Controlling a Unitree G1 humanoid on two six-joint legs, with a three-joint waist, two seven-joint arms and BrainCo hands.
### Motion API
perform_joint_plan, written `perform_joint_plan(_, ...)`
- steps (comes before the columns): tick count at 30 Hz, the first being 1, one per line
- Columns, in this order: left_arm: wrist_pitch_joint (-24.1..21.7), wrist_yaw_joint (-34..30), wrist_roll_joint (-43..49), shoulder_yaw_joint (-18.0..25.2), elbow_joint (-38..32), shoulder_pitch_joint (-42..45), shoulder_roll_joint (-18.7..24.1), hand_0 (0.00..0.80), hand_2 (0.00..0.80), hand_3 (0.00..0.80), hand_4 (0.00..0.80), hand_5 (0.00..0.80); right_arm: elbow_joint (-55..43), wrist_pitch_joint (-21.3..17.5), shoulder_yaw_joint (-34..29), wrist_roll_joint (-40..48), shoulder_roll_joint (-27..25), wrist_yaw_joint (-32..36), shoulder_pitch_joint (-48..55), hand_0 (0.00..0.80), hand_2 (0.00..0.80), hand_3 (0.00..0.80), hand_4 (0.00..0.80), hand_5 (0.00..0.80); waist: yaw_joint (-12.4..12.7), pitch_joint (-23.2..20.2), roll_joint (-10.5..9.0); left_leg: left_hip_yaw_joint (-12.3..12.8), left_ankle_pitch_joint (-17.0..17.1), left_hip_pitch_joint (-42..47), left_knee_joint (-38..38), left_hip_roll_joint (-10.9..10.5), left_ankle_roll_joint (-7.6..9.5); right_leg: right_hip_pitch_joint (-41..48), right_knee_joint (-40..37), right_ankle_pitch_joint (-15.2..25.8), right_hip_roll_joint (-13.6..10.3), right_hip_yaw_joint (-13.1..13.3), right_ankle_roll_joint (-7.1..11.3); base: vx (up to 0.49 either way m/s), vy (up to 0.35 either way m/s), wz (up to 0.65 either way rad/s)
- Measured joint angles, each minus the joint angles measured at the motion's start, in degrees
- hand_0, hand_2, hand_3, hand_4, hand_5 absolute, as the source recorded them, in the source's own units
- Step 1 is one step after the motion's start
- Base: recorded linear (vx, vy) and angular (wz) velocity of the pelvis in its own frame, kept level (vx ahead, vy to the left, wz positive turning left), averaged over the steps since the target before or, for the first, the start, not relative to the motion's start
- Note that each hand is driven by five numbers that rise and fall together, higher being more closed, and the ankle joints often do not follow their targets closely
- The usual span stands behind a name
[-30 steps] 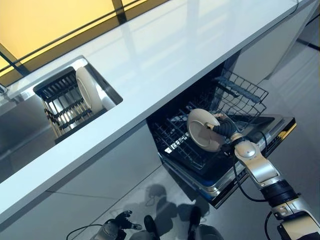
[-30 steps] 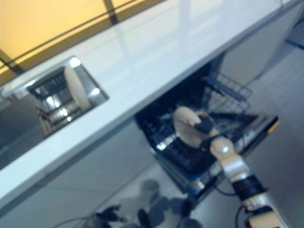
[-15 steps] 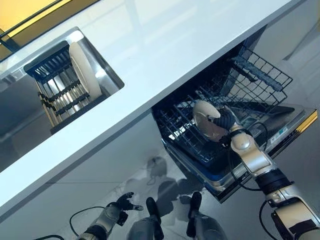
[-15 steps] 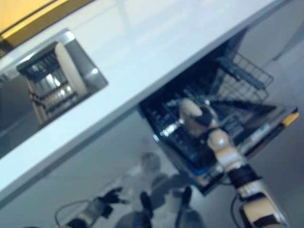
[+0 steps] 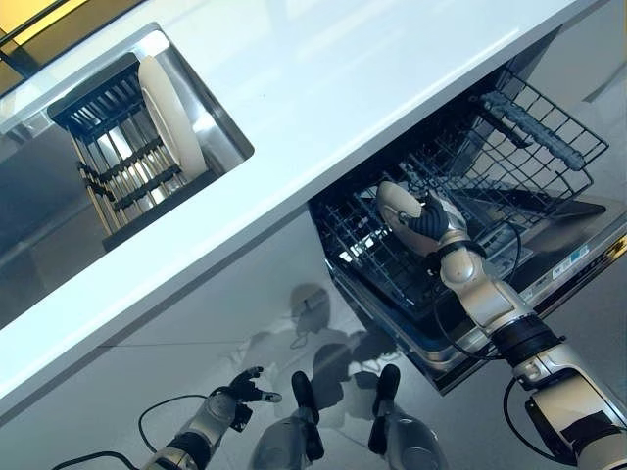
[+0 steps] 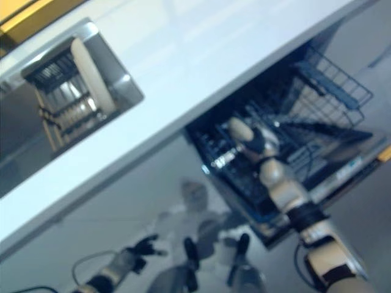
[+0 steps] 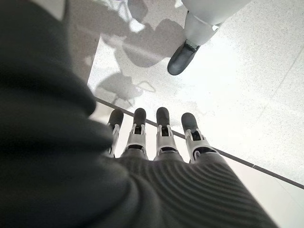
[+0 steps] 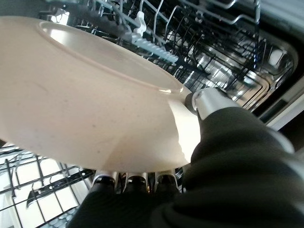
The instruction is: Take plates into dishwasher
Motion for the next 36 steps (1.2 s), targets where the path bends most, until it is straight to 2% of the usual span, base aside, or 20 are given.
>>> perform_joint_plan(12,0.05,0.48,-0.64,-0.25,-0.63,-0.95,-0.04,0.0,0.0,0.0,0.0,0.0,1.94,-0.02,0.27,-1.99,4.18,-5.82,-2.2,0.8,0.8,0.8,0.8,0.8,0.01,1.65,0.85,-0.35,0.43,-1.21,-0.04,-0.7,0.57,-1.14,0.31,0.4,-0.8,-0.06,0.45,0.001,0.002,0.0)
perform_joint_plan(31,0.04,1.14,-1.15,-1.14,-0.63,-1.35,-0.21,0.0,0.0,0.0,0.0,0.0,3.86,1.05,1.62,0.21,7.02,-6.36,-2.55,0.8,0.8,0.8,0.8,0.8,-0.13,1.64,0.86,-0.49,0.72,-1.02,-0.02,-0.77,0.69,-1.14,0.94,0.39,-1.01,-0.06,0.47,0.0,0.0,0.0)
perform_joint_plan(36,0.07,1.23,-1.17,-1.14,-0.65,-1.36,-0.23,0.0,0.0,0.0,0.0,0.0,4.16,1.69,1.49,4.56,7.19,-6.36,-2.95,0.8,0.8,0.8,0.8,0.8,-0.22,1.63,0.87,-0.52,0.84,-0.99,-0.01,-0.86,0.82,-1.24,1.28,0.39,-1.17,-0.08,0.47,0.0,0.0,0.0)
